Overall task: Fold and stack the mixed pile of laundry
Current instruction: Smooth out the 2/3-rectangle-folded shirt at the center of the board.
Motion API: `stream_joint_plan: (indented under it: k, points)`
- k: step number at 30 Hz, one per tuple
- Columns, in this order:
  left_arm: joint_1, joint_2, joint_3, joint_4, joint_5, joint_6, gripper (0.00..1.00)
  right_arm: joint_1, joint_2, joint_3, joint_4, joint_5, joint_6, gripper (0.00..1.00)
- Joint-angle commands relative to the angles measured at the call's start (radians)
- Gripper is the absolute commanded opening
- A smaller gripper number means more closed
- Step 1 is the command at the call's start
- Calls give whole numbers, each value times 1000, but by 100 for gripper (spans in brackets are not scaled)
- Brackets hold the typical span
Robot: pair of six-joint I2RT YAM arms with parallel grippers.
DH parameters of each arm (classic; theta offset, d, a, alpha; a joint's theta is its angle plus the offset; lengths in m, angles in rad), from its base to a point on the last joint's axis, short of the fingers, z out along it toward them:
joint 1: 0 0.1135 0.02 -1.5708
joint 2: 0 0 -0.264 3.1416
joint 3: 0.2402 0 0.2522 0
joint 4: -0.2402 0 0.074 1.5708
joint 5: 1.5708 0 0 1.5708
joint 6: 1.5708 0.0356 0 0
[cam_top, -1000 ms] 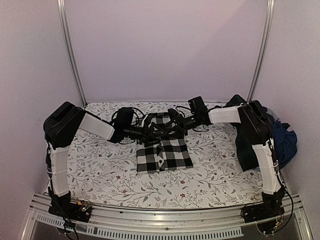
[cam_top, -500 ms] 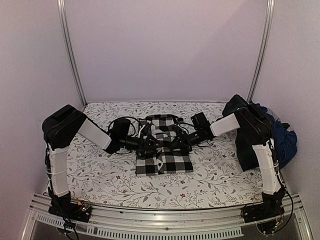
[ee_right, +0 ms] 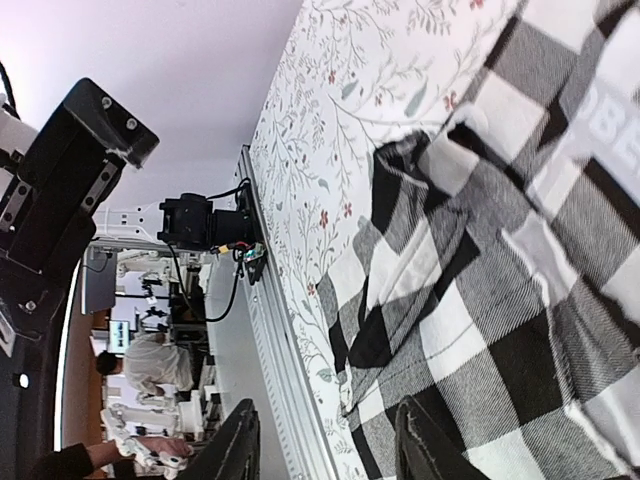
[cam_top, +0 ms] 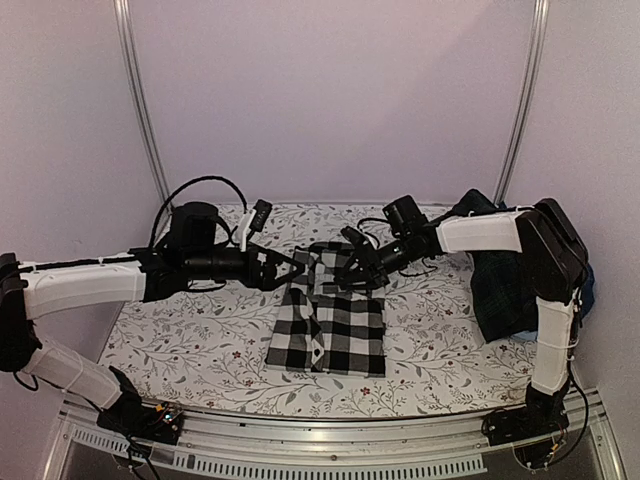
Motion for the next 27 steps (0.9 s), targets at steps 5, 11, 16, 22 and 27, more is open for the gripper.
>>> stream_joint_plan:
  k: [5, 11, 16, 22, 27]
  points:
    - [-7, -18, -46, -184, -198, 95, 94, 19, 94, 256, -195, 128, -97, 39]
    - [23, 14, -118, -50, -130, -35, 92, 45, 261, 501, -279, 136, -104, 48]
    - [23, 112, -75, -60, -95, -38, 84, 70, 369, 607, -355, 76, -121, 47]
    - [19, 289, 59, -72, -50, -121, 66, 75, 346, 558, -351, 96, -98, 47]
    - [20, 363, 93, -15, -52, -185, 50, 55, 277, 451, -279, 96, -26, 45]
